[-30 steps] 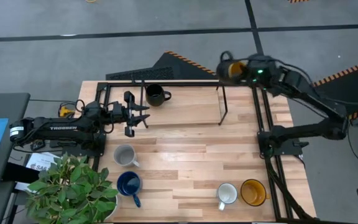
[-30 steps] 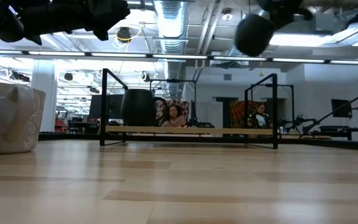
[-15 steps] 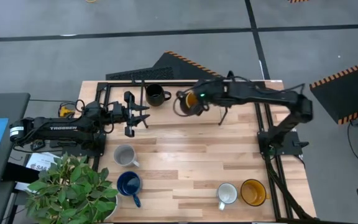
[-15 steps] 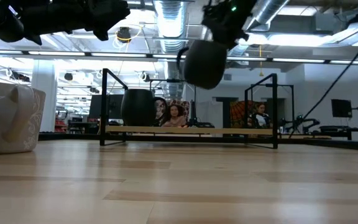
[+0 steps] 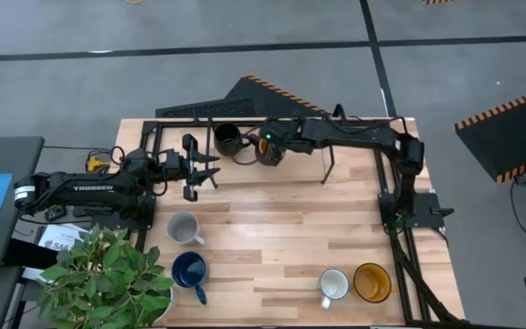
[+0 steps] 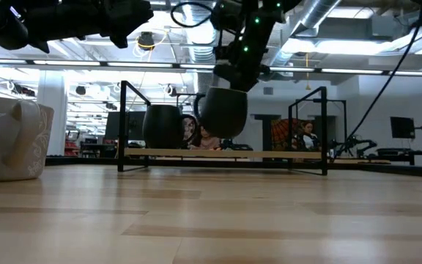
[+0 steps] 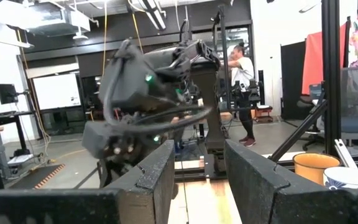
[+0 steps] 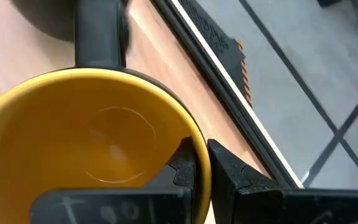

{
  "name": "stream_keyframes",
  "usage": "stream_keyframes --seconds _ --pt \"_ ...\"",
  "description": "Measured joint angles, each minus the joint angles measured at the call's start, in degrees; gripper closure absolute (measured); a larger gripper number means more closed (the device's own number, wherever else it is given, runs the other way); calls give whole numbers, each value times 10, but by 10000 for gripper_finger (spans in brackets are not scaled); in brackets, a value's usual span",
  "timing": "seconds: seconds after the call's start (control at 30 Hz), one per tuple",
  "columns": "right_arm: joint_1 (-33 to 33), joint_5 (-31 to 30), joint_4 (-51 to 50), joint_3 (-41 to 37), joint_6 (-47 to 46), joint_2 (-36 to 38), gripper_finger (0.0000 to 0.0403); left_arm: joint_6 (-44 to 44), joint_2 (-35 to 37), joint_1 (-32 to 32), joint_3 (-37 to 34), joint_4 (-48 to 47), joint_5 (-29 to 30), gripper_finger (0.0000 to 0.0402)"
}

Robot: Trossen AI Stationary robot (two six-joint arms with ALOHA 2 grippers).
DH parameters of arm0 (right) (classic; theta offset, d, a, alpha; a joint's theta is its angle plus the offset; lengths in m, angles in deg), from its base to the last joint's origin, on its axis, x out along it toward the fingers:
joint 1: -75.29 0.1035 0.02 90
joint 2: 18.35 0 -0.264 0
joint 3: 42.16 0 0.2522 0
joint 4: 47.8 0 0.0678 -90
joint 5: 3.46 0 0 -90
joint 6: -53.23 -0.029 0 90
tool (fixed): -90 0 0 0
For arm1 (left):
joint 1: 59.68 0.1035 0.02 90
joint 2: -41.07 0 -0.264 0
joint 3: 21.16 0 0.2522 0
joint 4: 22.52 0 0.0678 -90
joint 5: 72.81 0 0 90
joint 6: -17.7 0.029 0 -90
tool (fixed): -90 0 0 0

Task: Place coffee mugs
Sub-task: Put the yellow black mug on the shelf

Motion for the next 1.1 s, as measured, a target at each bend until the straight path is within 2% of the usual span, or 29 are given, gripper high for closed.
stream_keyframes --seconds 0.2,0.33,0.7,1.1 --pt "-21 4 -21 16 -32 -8 359 0 0 0 0 -1 0 274" --pt "-35 50 -17 16 -59 -9 359 0 0 0 0 0 0 274" --pt "-52 77 -3 16 -60 -40 359 0 0 0 0 0 0 274" --pt "-52 77 22 16 -60 -40 323 0 0 0 0 0 0 274"
